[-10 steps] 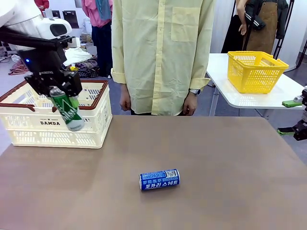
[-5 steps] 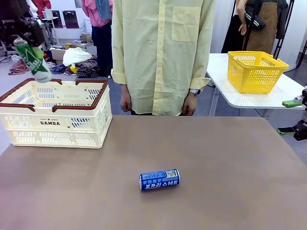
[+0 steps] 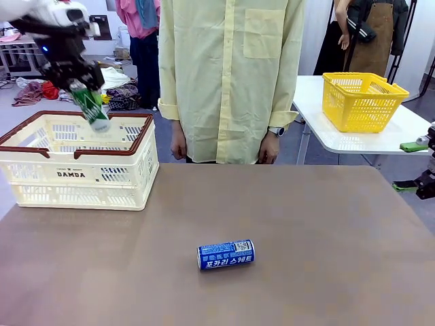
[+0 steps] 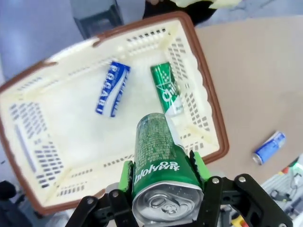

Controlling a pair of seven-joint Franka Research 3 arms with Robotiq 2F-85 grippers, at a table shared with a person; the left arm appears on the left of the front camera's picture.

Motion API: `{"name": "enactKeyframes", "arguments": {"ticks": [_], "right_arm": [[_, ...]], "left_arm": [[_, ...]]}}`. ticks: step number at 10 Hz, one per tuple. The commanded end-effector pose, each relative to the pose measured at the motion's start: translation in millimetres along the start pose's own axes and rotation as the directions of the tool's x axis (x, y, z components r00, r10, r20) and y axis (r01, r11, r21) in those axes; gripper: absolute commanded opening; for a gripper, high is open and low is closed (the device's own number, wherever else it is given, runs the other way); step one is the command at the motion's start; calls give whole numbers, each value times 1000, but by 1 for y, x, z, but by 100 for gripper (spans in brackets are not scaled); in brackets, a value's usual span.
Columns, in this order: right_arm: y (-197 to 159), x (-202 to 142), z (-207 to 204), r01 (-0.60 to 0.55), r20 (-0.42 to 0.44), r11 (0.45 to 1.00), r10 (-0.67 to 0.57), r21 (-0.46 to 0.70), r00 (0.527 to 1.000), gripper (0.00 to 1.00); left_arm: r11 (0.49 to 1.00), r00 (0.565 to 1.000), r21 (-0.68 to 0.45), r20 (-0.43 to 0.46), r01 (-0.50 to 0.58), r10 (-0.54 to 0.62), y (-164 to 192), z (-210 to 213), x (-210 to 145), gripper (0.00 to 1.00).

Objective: Place the drinks into the Shopping basket.
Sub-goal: Pick up one drink and place it into the Shopping basket.

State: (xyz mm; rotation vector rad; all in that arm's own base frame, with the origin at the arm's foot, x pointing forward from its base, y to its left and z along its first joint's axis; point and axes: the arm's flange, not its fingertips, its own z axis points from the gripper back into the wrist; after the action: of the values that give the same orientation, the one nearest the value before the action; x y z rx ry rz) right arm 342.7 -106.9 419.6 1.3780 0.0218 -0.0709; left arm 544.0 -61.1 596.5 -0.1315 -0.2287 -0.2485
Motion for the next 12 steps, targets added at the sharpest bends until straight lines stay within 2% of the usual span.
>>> {"name": "enactKeyframes", "arguments": {"ticks": [1, 2, 5, 6, 10, 11, 12], "right_arm": [[3, 0, 3, 1, -14, 1000, -1, -11, 1000, 100], [3, 0, 3, 1, -14, 1000, -1, -11, 1000, 100], [3, 0, 3, 1, -14, 1000, -1, -11, 1000, 100], [3, 0, 3, 1, -14, 1000, -1, -11, 1000, 100], [3, 0, 3, 1, -14, 1000, -1, -11, 1000, 100], [3, 0, 3, 1, -14, 1000, -1, -11, 1000, 100], [3, 0, 3, 1, -14, 1000, -1, -11, 1000, 100]], "left_arm": [[999, 996, -17, -80, -35, 34, -5, -11, -1, 0], [997, 993, -51, -106, -56, 51, -7, -24, -10, 0], [988, 982, 44, -107, -151, 155, -22, -60, -29, 0], [998, 989, -22, -138, -64, 61, -10, -54, -13, 0], [997, 986, -6, -144, -83, 82, -14, -63, -19, 0], [992, 988, 54, -101, -112, 117, -16, -75, -6, 0], [993, 991, 74, -87, -94, 100, -18, -89, 3, 0]]}}
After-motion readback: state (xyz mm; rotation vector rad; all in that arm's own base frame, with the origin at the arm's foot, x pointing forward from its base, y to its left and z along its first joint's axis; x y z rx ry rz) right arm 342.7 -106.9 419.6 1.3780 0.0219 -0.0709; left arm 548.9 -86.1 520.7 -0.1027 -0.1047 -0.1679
